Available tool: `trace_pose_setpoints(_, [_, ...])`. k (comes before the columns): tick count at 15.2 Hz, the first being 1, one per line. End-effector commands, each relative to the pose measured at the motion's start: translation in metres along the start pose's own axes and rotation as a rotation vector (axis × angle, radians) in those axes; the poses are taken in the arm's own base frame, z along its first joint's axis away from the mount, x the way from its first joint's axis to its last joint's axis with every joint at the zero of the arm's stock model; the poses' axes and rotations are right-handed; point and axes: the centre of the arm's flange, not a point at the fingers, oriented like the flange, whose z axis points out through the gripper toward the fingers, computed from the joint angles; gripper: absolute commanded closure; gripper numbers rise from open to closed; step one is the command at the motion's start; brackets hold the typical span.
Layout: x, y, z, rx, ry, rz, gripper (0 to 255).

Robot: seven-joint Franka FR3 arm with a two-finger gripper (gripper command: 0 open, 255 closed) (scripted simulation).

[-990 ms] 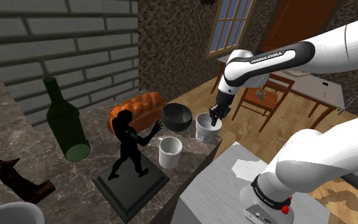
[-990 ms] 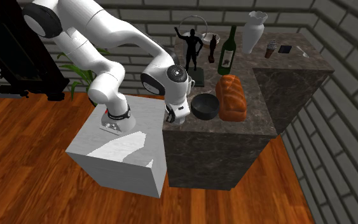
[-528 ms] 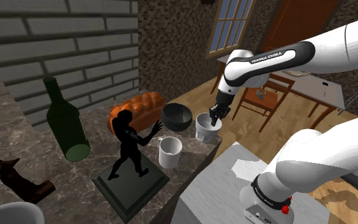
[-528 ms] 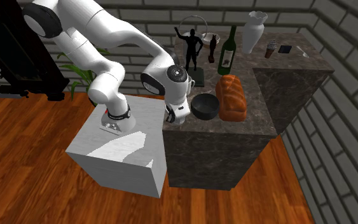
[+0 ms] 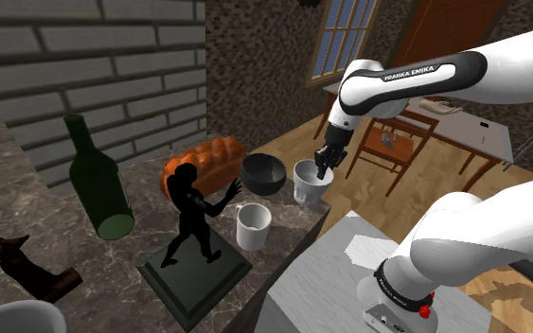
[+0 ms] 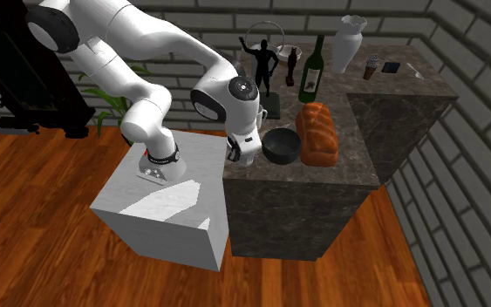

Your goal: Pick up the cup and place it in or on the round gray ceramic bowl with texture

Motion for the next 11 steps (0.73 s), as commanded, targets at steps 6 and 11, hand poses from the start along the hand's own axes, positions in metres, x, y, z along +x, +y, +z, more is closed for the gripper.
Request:
trace_pose_setpoints(6, [-0.007,-0.008,-0.037,0.0,0.0,0.0,255])
trace_pose_setpoints(11, [-0.011,-0.013,-0.062,0.0,0.0,0.0,255])
